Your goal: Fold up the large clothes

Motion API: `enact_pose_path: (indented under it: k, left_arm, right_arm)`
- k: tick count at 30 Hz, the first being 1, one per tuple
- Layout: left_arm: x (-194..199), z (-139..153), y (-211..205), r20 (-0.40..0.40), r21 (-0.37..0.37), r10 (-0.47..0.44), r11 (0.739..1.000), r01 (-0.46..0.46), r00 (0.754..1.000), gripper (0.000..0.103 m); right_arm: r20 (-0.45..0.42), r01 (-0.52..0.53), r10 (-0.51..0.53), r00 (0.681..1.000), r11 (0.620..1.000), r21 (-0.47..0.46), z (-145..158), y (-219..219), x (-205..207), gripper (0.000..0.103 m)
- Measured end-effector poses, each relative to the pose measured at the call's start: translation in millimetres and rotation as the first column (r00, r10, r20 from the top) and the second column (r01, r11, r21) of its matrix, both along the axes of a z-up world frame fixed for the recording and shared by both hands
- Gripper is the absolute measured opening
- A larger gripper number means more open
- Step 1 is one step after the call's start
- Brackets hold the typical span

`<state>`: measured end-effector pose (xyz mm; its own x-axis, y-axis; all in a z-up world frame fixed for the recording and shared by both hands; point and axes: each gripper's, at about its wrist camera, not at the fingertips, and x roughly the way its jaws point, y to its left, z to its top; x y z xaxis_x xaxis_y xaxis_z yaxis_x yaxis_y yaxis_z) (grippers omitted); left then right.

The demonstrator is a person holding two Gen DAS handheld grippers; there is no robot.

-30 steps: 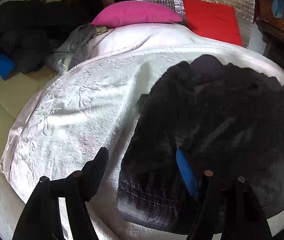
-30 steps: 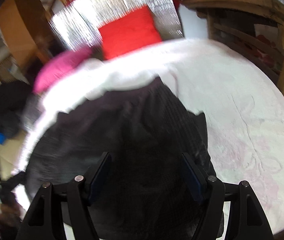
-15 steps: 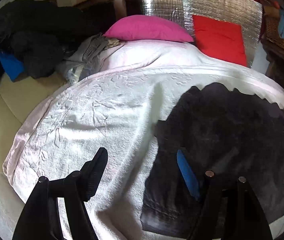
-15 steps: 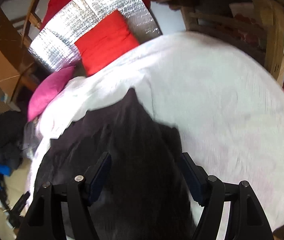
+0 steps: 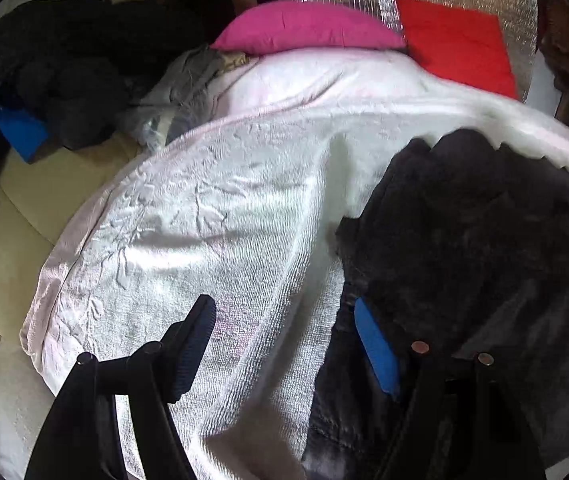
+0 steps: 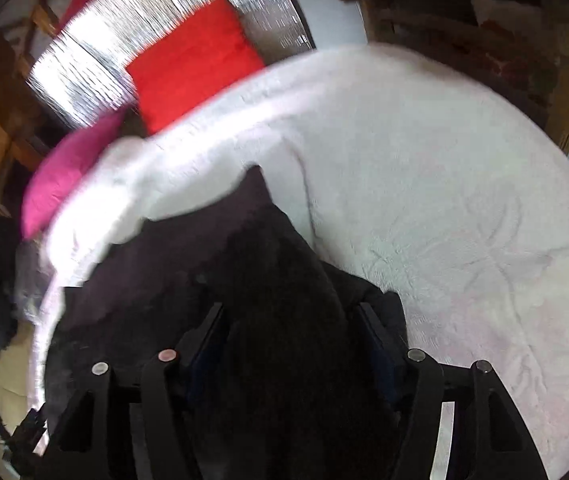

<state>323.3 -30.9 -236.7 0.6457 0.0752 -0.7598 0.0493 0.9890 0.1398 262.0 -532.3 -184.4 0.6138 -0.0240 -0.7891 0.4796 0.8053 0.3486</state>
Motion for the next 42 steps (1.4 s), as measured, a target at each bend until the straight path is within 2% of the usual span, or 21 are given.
enact_pose_path:
  k: [5, 7, 9, 11, 13, 15, 17, 21, 23, 24, 28, 31, 33, 34, 36, 38, 40, 42]
  left_arm:
    - [-29, 22, -3, 0.061, -0.12, -0.103, 0.987, 0.109, 0.993, 0.072]
    - [-42, 25, -9, 0.083, -0.125, -0.132, 0.982, 0.142, 0.988, 0.072]
    - [-50, 20, -16, 0.073, -0.105, -0.157, 0.981, 0.164, 0.985, 0.073]
    - [-49, 0, -22, -0.011, -0.067, -0.159, 0.985, 0.158, 0.987, 0.073]
    - [-48, -22, -25, -0.078, -0.051, -0.153, 0.987, 0.149, 0.985, 0.074]
    - [-50, -20, -24, -0.074, -0.062, -0.143, 0.988, 0.139, 0.987, 0.074]
    - [-57, -12, -19, -0.05, -0.082, -0.149, 0.986, 0.145, 0.987, 0.074]
    - [-78, -7, -1, -0.011, -0.181, -0.134, 0.975, 0.129, 0.991, 0.074]
    - [-92, -5, 6, 0.013, -0.234, -0.147, 0.961, 0.146, 0.989, 0.074]
    - [-97, -4, 7, 0.02, -0.252, -0.159, 0.955, 0.158, 0.987, 0.074]
    - [-118, -11, 11, -0.007, -0.41, -0.232, 0.888, 0.209, 0.973, 0.076]
    - [-121, -22, 6, -0.075, -0.487, -0.257, 0.853, 0.189, 0.964, 0.078]
    - [-116, -27, 5, -0.101, -0.549, -0.266, 0.818, 0.169, 0.959, 0.078]
    - [-112, -28, 8, -0.11, -0.582, -0.259, 0.799, 0.149, 0.96, 0.078]
    - [-105, -31, 13, -0.118, -0.66, -0.229, 0.745, 0.096, 0.966, 0.078]
    - [-97, -34, 20, -0.123, -0.714, -0.183, 0.699, 0.041, 0.975, 0.079]
    - [-87, -41, 26, -0.156, -0.739, -0.131, 0.673, -0.028, 0.979, 0.08]
    - [-77, -50, 31, -0.19, -0.771, -0.091, 0.631, -0.091, 0.978, 0.08]
  right_arm:
    - [0.112, -0.085, 0.085, 0.99, 0.996, -0.007, 25, 22, -53, 0.068]
    - [0.152, -0.146, 0.138, 0.979, 0.989, 0.04, 23, 35, -72, 0.068]
    - [0.162, -0.185, 0.179, 0.97, 0.982, 0.028, 22, 46, -89, 0.068]
    - [0.13, -0.214, 0.21, 0.969, 0.977, 0.016, 16, 59, -95, 0.068]
    - [0.039, -0.228, 0.227, 0.973, 0.974, 0.017, -5, 69, -94, 0.068]
    - [0.001, -0.247, 0.247, 0.969, 0.969, -0.022, -13, 76, -92, 0.068]
    - [0.019, -0.244, 0.245, 0.969, 0.969, -0.024, -6, 78, -95, 0.068]
    - [0.138, -0.196, 0.179, 0.974, 0.974, 0.117, 4, 63, -120, 0.068]
    - [0.178, -0.186, 0.154, 0.972, 0.966, 0.181, 9, 58, -131, 0.068]
    - [0.202, -0.2, 0.153, 0.967, 0.95, 0.239, 8, 57, -139, 0.069]
    - [0.202, -0.232, 0.164, 0.966, 0.893, 0.385, -8, 64, -148, 0.075]
    - [0.179, -0.237, 0.172, 0.969, 0.858, 0.456, -20, 69, -147, 0.075]
    - [0.16, -0.212, 0.152, 0.975, 0.842, 0.496, -32, 73, -147, 0.075]
    - [0.153, -0.203, 0.145, 0.978, 0.841, 0.501, -35, 74, -145, 0.075]
    - [0.144, -0.15, 0.086, 0.986, 0.841, 0.521, -48, 70, -136, 0.075]
    - [0.13, -0.088, 0.018, 0.991, 0.824, 0.559, -60, 61, -129, 0.075]
    - [0.107, -0.024, -0.052, 0.993, 0.795, 0.606, -72, 52, -128, 0.075]
    - [0.102, 0.037, -0.141, 0.985, 0.743, 0.668, -87, 39, -127, 0.075]
